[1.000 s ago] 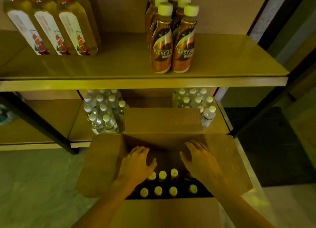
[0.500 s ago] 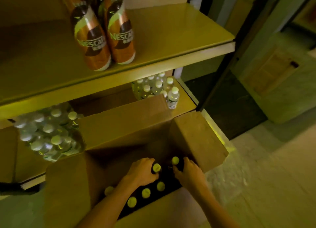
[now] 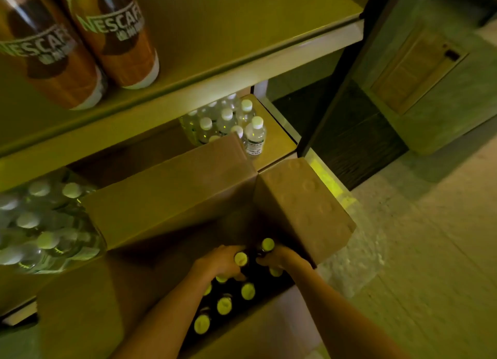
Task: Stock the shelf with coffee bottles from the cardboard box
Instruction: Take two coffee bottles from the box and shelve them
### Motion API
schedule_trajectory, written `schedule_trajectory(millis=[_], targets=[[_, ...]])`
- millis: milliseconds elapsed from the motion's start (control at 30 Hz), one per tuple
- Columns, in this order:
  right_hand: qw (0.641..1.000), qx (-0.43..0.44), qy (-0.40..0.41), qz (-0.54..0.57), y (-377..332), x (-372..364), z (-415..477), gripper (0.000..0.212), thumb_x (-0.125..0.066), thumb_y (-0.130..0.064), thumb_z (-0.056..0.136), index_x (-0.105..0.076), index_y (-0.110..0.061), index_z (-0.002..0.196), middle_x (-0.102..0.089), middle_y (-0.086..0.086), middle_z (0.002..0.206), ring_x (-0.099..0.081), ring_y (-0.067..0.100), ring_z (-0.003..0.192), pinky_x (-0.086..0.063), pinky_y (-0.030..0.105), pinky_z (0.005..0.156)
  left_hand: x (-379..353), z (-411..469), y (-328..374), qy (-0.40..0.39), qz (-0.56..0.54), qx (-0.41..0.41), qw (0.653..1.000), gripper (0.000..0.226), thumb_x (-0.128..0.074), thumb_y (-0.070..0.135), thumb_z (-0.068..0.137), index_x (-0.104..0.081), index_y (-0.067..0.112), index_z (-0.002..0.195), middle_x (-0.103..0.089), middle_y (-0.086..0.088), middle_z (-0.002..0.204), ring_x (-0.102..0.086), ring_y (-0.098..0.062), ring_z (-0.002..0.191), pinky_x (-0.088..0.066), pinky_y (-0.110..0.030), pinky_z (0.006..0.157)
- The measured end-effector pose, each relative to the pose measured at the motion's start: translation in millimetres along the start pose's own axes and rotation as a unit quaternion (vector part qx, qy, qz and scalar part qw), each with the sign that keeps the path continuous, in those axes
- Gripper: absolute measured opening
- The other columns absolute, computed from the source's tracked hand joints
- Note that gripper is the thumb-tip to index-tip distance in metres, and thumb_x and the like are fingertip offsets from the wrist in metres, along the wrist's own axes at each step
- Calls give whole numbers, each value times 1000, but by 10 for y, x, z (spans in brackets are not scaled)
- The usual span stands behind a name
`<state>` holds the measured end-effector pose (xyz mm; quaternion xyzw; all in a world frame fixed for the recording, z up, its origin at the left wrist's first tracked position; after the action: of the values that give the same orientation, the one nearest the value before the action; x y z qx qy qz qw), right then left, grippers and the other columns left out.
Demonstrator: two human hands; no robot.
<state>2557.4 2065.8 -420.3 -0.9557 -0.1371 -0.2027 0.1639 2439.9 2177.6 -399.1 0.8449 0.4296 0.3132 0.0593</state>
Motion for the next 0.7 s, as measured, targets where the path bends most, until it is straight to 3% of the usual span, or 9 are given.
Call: schedule_trajectory(millis=[133, 267, 400, 500, 567, 700], targets=[[999, 25, 31, 9, -33, -8, 135, 75, -61, -38, 95, -25, -14, 155, -35, 13, 157, -34, 31, 143, -29, 36, 115, 31, 111, -13, -27, -34, -15, 999, 72, -79, 43, 71, -43, 54, 133, -55, 9, 141, -52, -23, 129, -47, -45, 103], [997, 64, 52, 7, -70, -3, 161, 76, -60, -34, 96, -19, -14, 156, -26, 11, 161, -27, 28, 147, -24, 34, 118, 2, 252, -82, 29, -100, -25, 994, 61, -86, 33, 69, -61, 39, 124, -65, 8, 129, -58, -17, 122, -50, -35, 97], [993, 91, 71, 13, -93, 77, 28, 67, -60, -32, 96, -30, -14, 153, -34, 10, 157, -33, 27, 144, -26, 35, 117, -14, 184, -121, 79, -168, -33, 982, 42, -86, 33, 71, -68, 33, 110, -70, 11, 110, -63, -10, 110, -50, -23, 86], [988, 112, 92, 47, -124, 198, -150, 56, -67, -28, 91, -49, -10, 141, -54, 14, 142, -48, 31, 133, -38, 39, 109, 98, -20, -121, 175, -266, -35, 947, 38, -87, 35, 70, -66, 35, 101, -69, 16, 100, -65, -5, 103, -40, -6, 69], [981, 130, 126, 77, -152, 316, -318, 50, -72, -29, 86, -59, -14, 131, -65, 9, 128, -58, 29, 121, -46, 39, 100, 205, -202, -93, 241, -323, -39, 914, 45, -89, 38, 66, -65, 32, 104, -71, 14, 101, -66, 0, 98, -42, -6, 69], [963, 192, 159, 101, -288, 590, -777, 43, -74, -35, 82, -59, -28, 122, -67, -4, 115, -63, 17, 106, -51, 39, 93, 489, -599, 93, 306, -408, -77, 857, 50, -92, 36, 64, -63, 28, 104, -74, 12, 101, -67, 6, 91, -51, -18, 76]])
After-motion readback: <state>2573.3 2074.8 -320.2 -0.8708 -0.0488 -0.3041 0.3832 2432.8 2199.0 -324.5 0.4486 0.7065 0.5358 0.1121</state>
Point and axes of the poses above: each hand's wrist, its own z-axis towards the middle knuckle, its own x-axis out of the back of the hand, y = z × x, the point moved 4 cm from there along z, towards the middle knuckle
